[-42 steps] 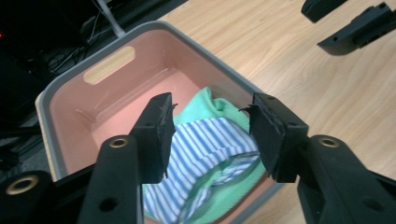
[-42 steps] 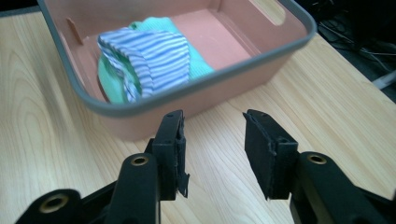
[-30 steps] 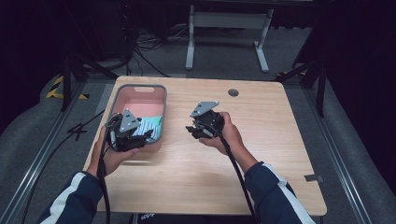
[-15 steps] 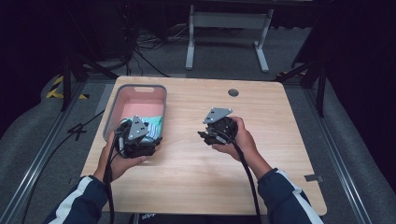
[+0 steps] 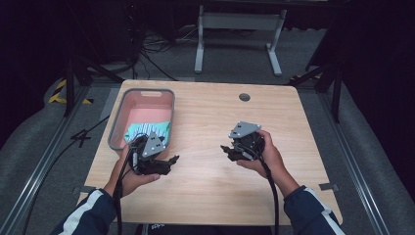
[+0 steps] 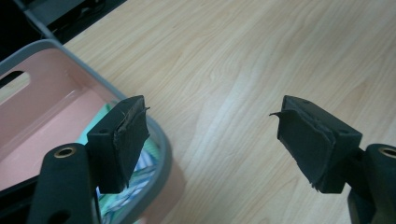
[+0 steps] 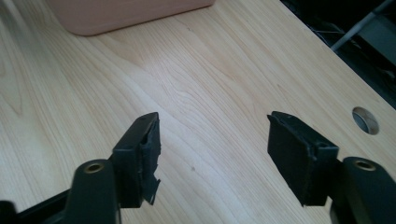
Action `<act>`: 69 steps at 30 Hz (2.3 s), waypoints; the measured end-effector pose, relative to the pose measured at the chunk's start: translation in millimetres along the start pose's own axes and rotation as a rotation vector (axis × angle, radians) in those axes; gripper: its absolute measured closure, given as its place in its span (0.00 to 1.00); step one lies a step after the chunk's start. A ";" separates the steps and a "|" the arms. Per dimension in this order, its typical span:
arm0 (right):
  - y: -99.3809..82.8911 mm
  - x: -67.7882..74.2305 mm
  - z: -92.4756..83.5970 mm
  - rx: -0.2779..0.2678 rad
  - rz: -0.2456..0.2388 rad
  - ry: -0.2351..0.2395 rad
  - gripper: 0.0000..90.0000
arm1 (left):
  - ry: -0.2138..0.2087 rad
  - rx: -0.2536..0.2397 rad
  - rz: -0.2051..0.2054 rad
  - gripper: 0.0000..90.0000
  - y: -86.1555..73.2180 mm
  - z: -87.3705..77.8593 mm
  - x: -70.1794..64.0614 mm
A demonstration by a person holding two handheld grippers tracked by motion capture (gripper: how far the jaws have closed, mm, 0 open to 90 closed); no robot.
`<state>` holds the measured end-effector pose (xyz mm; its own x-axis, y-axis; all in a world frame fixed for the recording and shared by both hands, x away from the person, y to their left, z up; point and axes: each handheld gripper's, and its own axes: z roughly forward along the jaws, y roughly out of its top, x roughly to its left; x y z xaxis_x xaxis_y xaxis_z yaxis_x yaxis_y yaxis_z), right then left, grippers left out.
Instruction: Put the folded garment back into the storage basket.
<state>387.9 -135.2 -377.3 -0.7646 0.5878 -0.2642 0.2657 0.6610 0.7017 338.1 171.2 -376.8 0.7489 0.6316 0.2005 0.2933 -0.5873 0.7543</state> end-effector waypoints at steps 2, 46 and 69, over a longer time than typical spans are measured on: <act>-8.6 -1.2 -4.5 -0.004 0.008 -0.007 0.36 | -0.010 0.018 0.018 0.25 -0.2 4.8 -5.8; -166.3 -13.3 -35.7 0.057 0.247 -0.042 0.28 | -0.189 0.146 0.065 0.20 -62.2 58.8 -27.0; -202.4 -23.1 -40.6 0.015 0.370 0.004 0.22 | -0.281 0.101 -0.037 0.16 -79.6 65.0 -28.2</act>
<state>328.0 -301.5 -486.4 -0.6175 0.7865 0.0086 0.5337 0.4109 0.7392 332.3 167.3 -483.1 0.8678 0.4967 -0.0175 0.3705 -0.6230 0.6889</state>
